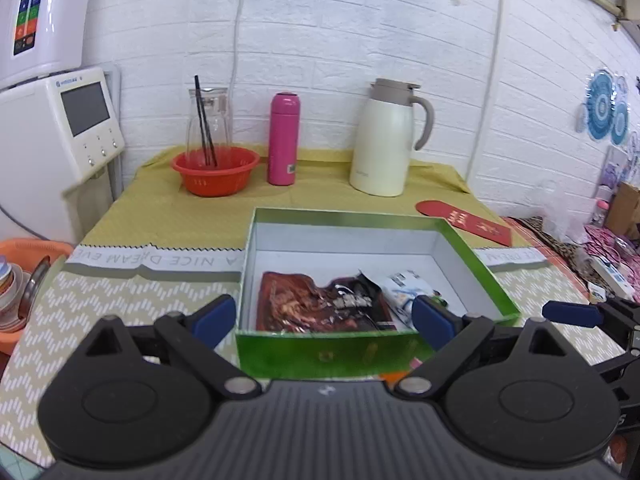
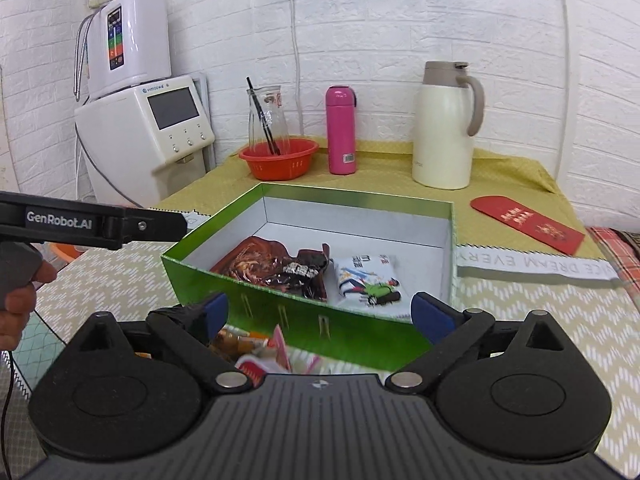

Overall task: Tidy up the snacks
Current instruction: 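Grasp the red Daily Nuts pouch with the right gripper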

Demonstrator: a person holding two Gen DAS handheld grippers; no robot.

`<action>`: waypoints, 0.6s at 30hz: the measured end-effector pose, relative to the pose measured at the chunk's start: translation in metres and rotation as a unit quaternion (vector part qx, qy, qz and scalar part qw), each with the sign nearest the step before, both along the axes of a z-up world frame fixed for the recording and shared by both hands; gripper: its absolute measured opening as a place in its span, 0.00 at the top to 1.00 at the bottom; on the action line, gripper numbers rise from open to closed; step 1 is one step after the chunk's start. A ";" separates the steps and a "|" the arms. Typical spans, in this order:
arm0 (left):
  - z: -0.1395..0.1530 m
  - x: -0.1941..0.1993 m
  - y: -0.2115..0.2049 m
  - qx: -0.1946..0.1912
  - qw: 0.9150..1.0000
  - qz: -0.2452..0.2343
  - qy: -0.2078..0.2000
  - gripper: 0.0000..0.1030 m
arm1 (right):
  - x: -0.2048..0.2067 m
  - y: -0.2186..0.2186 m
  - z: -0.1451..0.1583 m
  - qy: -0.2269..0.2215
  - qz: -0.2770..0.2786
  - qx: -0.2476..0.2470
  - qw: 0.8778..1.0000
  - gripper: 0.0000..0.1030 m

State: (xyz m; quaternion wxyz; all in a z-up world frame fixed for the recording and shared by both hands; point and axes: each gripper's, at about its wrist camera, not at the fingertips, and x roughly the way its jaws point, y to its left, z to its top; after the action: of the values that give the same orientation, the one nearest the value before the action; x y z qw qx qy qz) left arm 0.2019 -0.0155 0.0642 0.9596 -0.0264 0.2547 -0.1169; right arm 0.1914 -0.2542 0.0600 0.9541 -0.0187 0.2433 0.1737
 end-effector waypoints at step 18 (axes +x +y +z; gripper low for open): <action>-0.065 -0.077 -0.036 -0.031 0.993 -0.102 0.055 0.10 | -0.104 -0.037 -0.050 -0.002 -0.098 0.073 0.993 0.00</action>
State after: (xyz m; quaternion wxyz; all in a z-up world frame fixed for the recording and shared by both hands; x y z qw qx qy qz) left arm 0.1249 -0.0519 -0.0008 0.9260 -0.0361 0.3046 -0.2202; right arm 0.0870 -0.2909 0.0102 0.9657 0.0741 0.2292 0.0969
